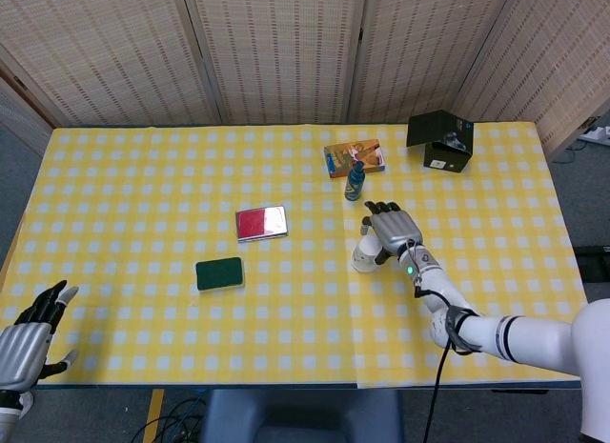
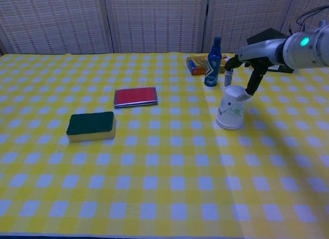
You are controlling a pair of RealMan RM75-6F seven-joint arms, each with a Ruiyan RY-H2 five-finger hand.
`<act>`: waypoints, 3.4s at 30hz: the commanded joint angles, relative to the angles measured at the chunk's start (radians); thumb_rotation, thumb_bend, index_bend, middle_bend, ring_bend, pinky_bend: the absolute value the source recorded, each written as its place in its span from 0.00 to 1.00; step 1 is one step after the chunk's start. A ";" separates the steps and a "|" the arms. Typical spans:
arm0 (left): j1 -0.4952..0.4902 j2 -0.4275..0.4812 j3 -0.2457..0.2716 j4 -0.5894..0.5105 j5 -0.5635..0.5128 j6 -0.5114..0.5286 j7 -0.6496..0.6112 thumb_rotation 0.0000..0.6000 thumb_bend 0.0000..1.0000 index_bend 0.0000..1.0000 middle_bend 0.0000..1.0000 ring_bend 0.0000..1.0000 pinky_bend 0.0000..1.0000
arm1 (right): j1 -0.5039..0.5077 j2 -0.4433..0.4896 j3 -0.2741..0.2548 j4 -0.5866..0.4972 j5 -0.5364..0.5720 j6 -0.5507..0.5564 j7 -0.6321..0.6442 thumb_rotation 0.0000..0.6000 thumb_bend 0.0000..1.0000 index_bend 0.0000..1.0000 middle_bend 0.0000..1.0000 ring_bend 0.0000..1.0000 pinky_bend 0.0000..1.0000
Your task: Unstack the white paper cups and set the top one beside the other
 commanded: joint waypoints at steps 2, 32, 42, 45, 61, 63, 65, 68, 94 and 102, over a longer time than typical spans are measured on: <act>0.000 -0.002 0.000 0.001 0.001 0.001 0.002 1.00 0.26 0.03 0.00 0.00 0.23 | 0.000 0.016 0.005 -0.025 -0.007 0.015 0.001 1.00 0.25 0.36 0.00 0.00 0.00; 0.002 -0.011 0.006 -0.015 0.000 -0.004 0.030 1.00 0.26 0.03 0.00 0.00 0.23 | 0.065 0.208 0.117 -0.408 0.018 0.232 -0.107 1.00 0.25 0.37 0.00 0.00 0.00; 0.010 0.012 0.010 -0.018 0.023 0.015 -0.018 1.00 0.26 0.03 0.00 0.00 0.23 | 0.101 0.041 0.099 -0.223 0.069 0.165 -0.120 1.00 0.25 0.37 0.00 0.00 0.00; 0.014 0.022 0.010 -0.018 0.030 0.024 -0.042 1.00 0.26 0.03 0.00 0.00 0.23 | 0.112 -0.020 0.092 -0.148 0.079 0.133 -0.120 1.00 0.25 0.37 0.00 0.00 0.00; 0.042 0.058 0.020 -0.018 0.072 0.078 -0.107 1.00 0.26 0.03 0.00 0.00 0.23 | 0.174 -0.235 0.074 0.085 0.150 0.081 -0.174 1.00 0.26 0.37 0.00 0.00 0.00; 0.045 0.060 0.021 -0.019 0.077 0.084 -0.107 1.00 0.26 0.03 0.00 0.00 0.23 | 0.179 -0.244 0.072 0.093 0.162 0.086 -0.185 1.00 0.26 0.37 0.00 0.00 0.00; 0.048 0.061 0.022 -0.020 0.083 0.091 -0.107 1.00 0.26 0.03 0.00 0.00 0.23 | 0.184 -0.250 0.072 0.098 0.175 0.091 -0.197 1.00 0.27 0.37 0.00 0.00 0.00; 0.050 0.060 0.022 -0.020 0.087 0.093 -0.106 1.00 0.26 0.03 0.00 0.00 0.23 | 0.188 -0.250 0.074 0.093 0.185 0.097 -0.210 1.00 0.27 0.35 0.00 0.00 0.00; 0.031 0.008 -0.004 -0.026 0.023 0.050 0.025 1.00 0.26 0.03 0.00 0.00 0.23 | -0.422 0.264 -0.222 -0.508 -0.788 0.620 0.146 1.00 0.20 0.00 0.00 0.00 0.00; 0.023 -0.016 -0.004 -0.027 0.024 0.039 0.082 1.00 0.26 0.03 0.00 0.00 0.23 | -0.684 0.274 -0.340 -0.335 -1.109 0.834 0.243 1.00 0.20 0.00 0.00 0.00 0.00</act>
